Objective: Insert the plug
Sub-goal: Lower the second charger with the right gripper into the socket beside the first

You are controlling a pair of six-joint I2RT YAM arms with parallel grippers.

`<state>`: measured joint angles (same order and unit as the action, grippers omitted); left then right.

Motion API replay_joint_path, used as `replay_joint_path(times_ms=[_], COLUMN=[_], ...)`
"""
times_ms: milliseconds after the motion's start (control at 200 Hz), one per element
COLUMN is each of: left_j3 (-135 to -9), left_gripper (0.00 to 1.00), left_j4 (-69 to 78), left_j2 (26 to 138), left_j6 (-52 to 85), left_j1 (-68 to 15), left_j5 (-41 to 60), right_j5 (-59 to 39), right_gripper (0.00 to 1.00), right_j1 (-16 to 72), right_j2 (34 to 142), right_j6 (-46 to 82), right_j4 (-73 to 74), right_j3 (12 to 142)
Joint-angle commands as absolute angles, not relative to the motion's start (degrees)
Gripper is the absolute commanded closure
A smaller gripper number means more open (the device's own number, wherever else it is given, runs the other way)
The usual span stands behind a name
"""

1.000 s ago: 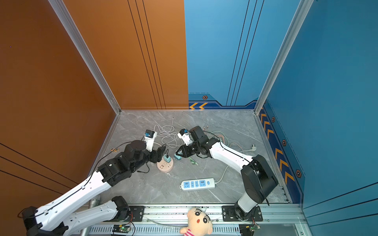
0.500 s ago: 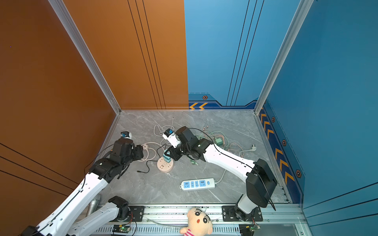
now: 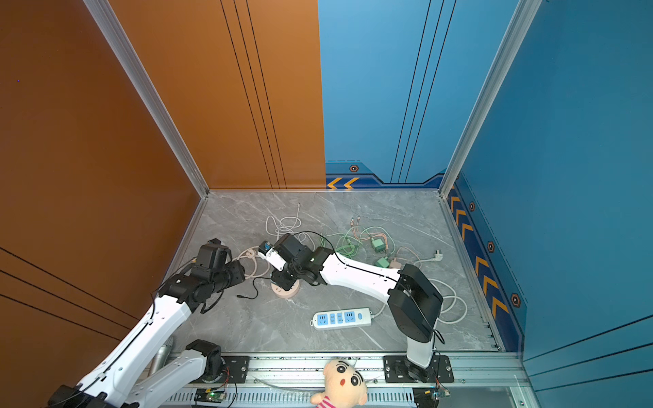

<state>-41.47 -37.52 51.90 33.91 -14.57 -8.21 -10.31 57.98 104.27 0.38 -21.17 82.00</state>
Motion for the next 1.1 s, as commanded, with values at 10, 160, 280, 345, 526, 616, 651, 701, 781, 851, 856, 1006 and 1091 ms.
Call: replay_joint_path(times_ms=[10, 160, 280, 345, 526, 616, 651, 701, 781, 851, 856, 1006, 1091], left_j3=[-39.68, -38.61, -37.8, -37.62, -37.27, -37.4, -37.44, -37.61, -37.86, -38.07, -38.06, -38.16, -38.08], left_gripper=[0.49, 0.49, 0.49, 0.49, 0.49, 0.49, 0.49, 0.49, 0.49, 0.49, 0.49, 0.49, 0.49], left_j4=[-38.03, -37.35, -37.34, -37.3, -36.94, -36.56, -36.48, -36.48, -36.28, -36.21, -36.21, -36.29, -36.29], left_j2=[51.06, 51.15, 51.41, 51.75, 51.76, 52.15, 52.37, 52.7, 53.23, 53.27, 53.27, 52.67, 52.38], left_j6=[35.48, 36.43, 36.4, 36.43, 37.0, 36.88, 36.91, 36.87, 36.94, 36.96, 36.94, 36.75, 36.83], left_j1=[-14.03, -14.0, -14.06, -13.98, -14.13, -14.15, -14.13, -14.13, -14.22, -14.24, -14.24, -14.23, -14.23], left_j5=[-5.86, -4.32, -3.85, -3.15, -3.16, -3.25, -3.34, -3.34, -3.34, -3.19, -3.22, -3.09, -3.05], right_j5=[-6.75, -4.94, -5.28, -4.59, -0.42, 0.04, 0.0, -0.04, 0.0, -0.13, -0.11, 0.09, -0.07], right_gripper=[1.0, 1.0, 1.0, 1.0, 1.0, 1.0, 1.0, 1.0, 1.0, 1.0, 1.0, 1.0, 1.0], right_j1=[58.57, 59.06, 59.22, 59.45, 60.36, 60.86, 61.03, 61.3, 61.61, 61.61, 61.61, 61.43, 61.4], right_j2=[105.19, 106.63, 108.25, 108.96, 109.88, 110.01, 109.87, 109.86, 110.17, 110.71, 110.77, 111.39, 111.45], right_j6=[-1.53, -1.76, -2.62, -2.73, -2.64, -1.99, -1.56, -0.92, 0.49, 1.6, 1.63, 2.57, 2.72], right_j4=[-23.08, -23.68, -23.49, -23.17, -22.19, -21.6, -20.96, -19.87, -18.3, -17.9, -17.87, -17.67, -17.22], right_j3=[85.24, 86.09, 86.65, 86.84, 86.66, 86.27, 85.92, 85.15, 84.3, 84.11, 84.11, 83.95, 83.53])
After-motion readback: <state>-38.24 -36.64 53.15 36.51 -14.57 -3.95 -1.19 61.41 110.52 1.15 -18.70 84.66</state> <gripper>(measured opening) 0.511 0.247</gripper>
